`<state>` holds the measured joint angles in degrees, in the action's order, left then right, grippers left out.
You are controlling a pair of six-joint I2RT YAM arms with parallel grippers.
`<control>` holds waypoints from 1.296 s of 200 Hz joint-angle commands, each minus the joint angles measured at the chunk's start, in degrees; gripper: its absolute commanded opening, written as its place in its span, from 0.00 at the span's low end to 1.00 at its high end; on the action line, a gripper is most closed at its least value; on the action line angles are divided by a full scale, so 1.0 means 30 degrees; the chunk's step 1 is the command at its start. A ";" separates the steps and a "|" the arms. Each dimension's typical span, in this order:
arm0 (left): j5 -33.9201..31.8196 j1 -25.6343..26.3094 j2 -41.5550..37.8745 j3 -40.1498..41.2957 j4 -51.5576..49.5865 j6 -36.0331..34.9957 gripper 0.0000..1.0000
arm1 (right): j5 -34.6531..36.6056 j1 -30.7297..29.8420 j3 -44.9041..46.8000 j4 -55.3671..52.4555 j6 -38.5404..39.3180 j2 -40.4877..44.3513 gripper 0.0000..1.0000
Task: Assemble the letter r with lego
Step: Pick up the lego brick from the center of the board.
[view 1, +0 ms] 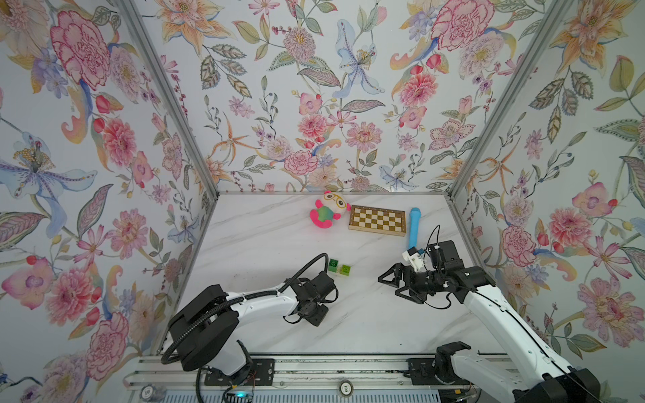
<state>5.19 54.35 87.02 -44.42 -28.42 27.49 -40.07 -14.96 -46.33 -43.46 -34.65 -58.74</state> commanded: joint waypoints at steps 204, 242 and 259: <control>0.3452 0.0193 -0.4866 -0.3422 0.2185 -0.3125 0.25 | -0.4084 -0.3998 -0.4180 0.3772 -0.1821 -0.5635 0.83; 0.3498 0.0211 -0.4904 -0.3528 0.2246 -0.3353 0.25 | -0.3723 -0.4932 -0.4938 0.4009 -0.2110 -0.6617 0.69; 0.3426 0.0210 -0.4921 -0.3590 0.2162 -0.3493 0.25 | -0.3743 -0.5163 -0.5087 0.4379 -0.2362 -0.6860 0.67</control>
<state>14.83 54.39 73.38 -55.53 -22.17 18.76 -51.22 -29.50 -59.33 -32.05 -40.58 -78.30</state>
